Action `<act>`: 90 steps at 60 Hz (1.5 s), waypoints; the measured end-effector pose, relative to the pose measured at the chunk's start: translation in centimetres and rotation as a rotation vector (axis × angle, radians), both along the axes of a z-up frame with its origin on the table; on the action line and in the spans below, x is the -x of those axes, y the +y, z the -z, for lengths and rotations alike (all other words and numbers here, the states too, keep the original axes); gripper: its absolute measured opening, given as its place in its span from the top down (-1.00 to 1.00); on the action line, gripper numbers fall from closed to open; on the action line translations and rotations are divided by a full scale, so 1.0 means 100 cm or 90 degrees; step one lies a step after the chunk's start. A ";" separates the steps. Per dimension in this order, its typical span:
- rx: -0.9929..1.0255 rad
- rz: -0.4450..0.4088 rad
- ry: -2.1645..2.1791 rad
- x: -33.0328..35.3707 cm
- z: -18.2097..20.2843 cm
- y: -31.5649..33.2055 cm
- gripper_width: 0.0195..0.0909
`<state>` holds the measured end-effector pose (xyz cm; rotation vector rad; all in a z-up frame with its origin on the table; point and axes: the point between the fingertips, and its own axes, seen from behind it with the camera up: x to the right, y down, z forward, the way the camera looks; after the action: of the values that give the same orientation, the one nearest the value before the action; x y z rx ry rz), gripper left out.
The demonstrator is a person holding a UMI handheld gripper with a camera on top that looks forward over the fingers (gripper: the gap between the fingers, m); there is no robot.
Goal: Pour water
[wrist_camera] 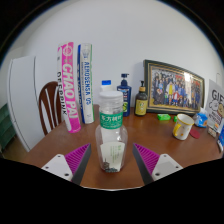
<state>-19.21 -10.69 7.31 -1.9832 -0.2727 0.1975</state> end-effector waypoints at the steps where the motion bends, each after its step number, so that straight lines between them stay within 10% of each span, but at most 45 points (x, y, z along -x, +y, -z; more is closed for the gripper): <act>1: -0.002 -0.001 0.000 0.001 0.003 0.004 -0.83; 15: -0.049 -0.019 0.023 0.014 0.014 0.034 0.02; 29: -0.044 -0.011 0.044 0.012 0.008 0.036 0.37; 62: 0.073 0.061 0.721 -0.037 -0.160 0.116 0.38; 90: 0.208 0.172 1.336 -0.149 -0.138 0.200 0.39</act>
<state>-4.28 9.33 21.06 -1.1216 1.3825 1.9352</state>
